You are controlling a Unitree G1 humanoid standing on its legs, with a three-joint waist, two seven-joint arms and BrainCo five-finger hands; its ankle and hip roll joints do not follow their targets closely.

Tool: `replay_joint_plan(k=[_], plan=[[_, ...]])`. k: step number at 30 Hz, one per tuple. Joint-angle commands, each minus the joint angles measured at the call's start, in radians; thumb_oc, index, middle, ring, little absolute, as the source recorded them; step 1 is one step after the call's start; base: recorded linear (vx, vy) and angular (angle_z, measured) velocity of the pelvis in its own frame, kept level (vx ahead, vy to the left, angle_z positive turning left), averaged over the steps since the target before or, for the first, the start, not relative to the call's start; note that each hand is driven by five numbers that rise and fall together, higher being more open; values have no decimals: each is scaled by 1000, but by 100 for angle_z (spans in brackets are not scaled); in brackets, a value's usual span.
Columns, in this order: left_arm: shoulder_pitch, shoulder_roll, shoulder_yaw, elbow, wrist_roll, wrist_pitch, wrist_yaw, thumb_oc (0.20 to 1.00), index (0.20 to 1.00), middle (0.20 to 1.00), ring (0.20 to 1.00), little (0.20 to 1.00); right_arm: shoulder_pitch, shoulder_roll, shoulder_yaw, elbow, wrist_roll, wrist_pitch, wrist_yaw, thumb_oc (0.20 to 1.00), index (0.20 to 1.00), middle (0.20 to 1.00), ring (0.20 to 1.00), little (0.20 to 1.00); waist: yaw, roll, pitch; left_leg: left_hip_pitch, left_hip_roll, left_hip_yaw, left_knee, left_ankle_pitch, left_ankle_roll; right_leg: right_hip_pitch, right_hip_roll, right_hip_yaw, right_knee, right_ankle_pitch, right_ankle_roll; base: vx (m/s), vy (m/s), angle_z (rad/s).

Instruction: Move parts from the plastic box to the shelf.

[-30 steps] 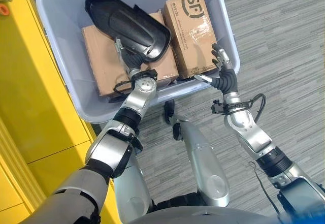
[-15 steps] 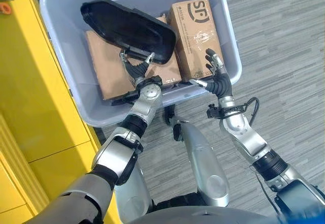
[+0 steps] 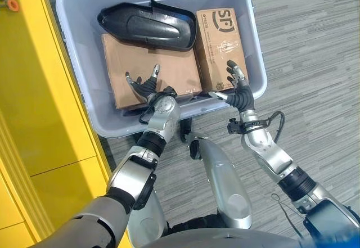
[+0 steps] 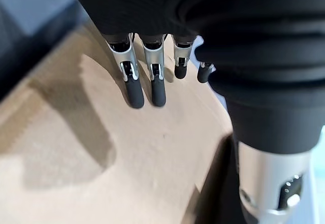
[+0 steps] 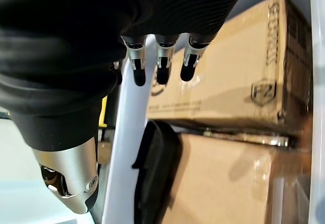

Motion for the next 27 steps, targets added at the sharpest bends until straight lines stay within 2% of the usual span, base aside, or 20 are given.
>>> replay_joint_plan(k=[1, 4, 6, 9, 16, 19, 21, 24, 27], plan=[[14, 3, 8, -34, -60, -45, -4, 1000, 1000, 1000, 1000, 1000, -19, 39, -23, -57, 26, -37, -10, 1000, 1000, 1000, 1000, 1000, 31, -66, -13, 18, 100, 74, 77, -25, -71, 14, -13, 15, 27, -60, 107, 0, 0, 0], [-10, 10, 8, -33, -113, -34, -56, 1000, 1000, 1000, 1000, 1000, -23, 36, -22, -57, 31, -34, -6, 1000, 1000, 1000, 1000, 1000, 27, -72, -13, 21, 102, 77, 78, -27, -69, 15, -14, 13, 29, -58, 107, 0, 0, 0], [-23, 9, 3, -40, -157, -25, -138, 1000, 1000, 1000, 1000, 1000, -21, 34, -23, -63, 32, -25, 0, 1000, 1000, 1000, 1000, 1000, 22, -78, -13, 23, 105, 80, 85, -32, -67, 15, -15, 13, 36, -59, 107, 0, 0, 0], [-42, -2, -16, -66, -204, -38, -197, 1000, 1000, 1000, 1000, 1000, -20, 31, -28, -76, 29, -10, 10, 1000, 1000, 1000, 1000, 1000, 15, -81, -13, 28, 105, 84, 83, -32, -64, 16, -13, 14, 38, -58, 106, 0, 0, 0], [-84, -27, -42, -121, -301, -47, -242, 1000, 1000, 1000, 1000, 1000, -30, 31, -33, -82, 10, 9, 33, 1000, 1000, 1000, 1000, 1000, 0, -86, -13, 54, 113, 95, 85, -31, -62, 35, -3, 23, 39, -63, 104, 19, 2, -1], [-112, -26, -43, -131, -369, -35, -293, 1000, 1000, 1000, 1000, 1000, -35, 31, -35, -84, 15, 19, 46, 1000, 1000, 1000, 1000, 1000, -6, -89, -13, 66, 117, 100, 82, -29, -65, 45, 2, 27, 34, -64, 103, 9, -3, -1], [-146, -23, -52, -137, -437, -1, -342, 1000, 1000, 1000, 1000, 1000, -35, 26, -37, -84, 21, 25, 67, 1000, 1000, 1000, 1000, 1000, -15, -89, -13, 85, 119, 108, 78, -28, -65, 56, 6, 30, 30, -63, 103, 24, -6, -5], [-166, -24, -64, -149, -471, 39, -382, 1000, 1000, 1000, 1000, 1000, -25, 17, -41, -88, 28, 35, 97, 1000, 1000, 1000, 1000, 1000, -24, -82, -13, 106, 120, 117, 76, -24, -67, 72, 9, 33, 28, -66, 100, 30, -10, -10], [-158, -28, -69, -157, -494, 50, -390, 1000, 1000, 1000, 1000, 1000, -14, 10, -41, -89, 27, 28, 125, 1000, 1000, 1000, 1000, 1000, -25, -74, -13, 121, 122, 120, 73, -16, -71, 86, 11, 33, 21, -68, 98, 26, -11, -8]])
